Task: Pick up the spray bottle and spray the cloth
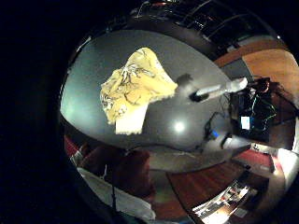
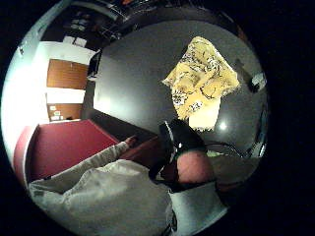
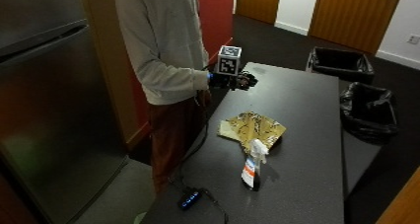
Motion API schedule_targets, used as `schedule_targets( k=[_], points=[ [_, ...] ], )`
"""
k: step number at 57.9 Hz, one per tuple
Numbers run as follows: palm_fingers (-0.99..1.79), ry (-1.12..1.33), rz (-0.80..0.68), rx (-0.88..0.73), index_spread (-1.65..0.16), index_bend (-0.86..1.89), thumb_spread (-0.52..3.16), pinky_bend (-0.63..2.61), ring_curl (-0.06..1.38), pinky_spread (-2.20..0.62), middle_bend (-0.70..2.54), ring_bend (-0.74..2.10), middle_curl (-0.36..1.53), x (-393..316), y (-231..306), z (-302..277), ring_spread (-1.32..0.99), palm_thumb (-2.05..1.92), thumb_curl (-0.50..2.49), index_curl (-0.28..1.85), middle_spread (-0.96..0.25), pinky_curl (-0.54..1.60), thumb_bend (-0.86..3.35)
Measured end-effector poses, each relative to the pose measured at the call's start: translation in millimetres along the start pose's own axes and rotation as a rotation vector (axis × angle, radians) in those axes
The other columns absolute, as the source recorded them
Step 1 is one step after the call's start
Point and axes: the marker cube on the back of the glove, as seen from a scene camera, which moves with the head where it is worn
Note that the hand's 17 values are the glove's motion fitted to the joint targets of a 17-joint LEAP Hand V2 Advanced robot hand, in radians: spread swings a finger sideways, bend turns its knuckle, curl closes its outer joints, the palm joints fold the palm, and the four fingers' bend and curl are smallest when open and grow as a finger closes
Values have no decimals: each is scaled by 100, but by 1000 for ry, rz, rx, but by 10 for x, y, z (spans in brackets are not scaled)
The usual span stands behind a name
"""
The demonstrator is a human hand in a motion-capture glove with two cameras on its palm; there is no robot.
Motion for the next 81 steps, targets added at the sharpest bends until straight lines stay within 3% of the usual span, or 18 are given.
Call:
schedule_targets(
  k=[9,20,56,81],
  points=[
    [16,-45,54,88,-35,25,74,30,5,17,23,19,13,137,72,-20,2,56,19,16,-1,14,26],
    [31,-103,118,193,-38,16,91,29,11,18,26,27,20,322,157,-44,-1,63,26,21,-3,20,18],
    [37,-352,580,613,-26,8,99,31,27,10,33,42,34,1381,170,62,-3,76,39,20,-8,32,-2],
    [17,-660,875,784,-19,12,98,38,29,11,28,40,36,2047,-330,547,2,73,41,19,0,35,-3]
  ],
)
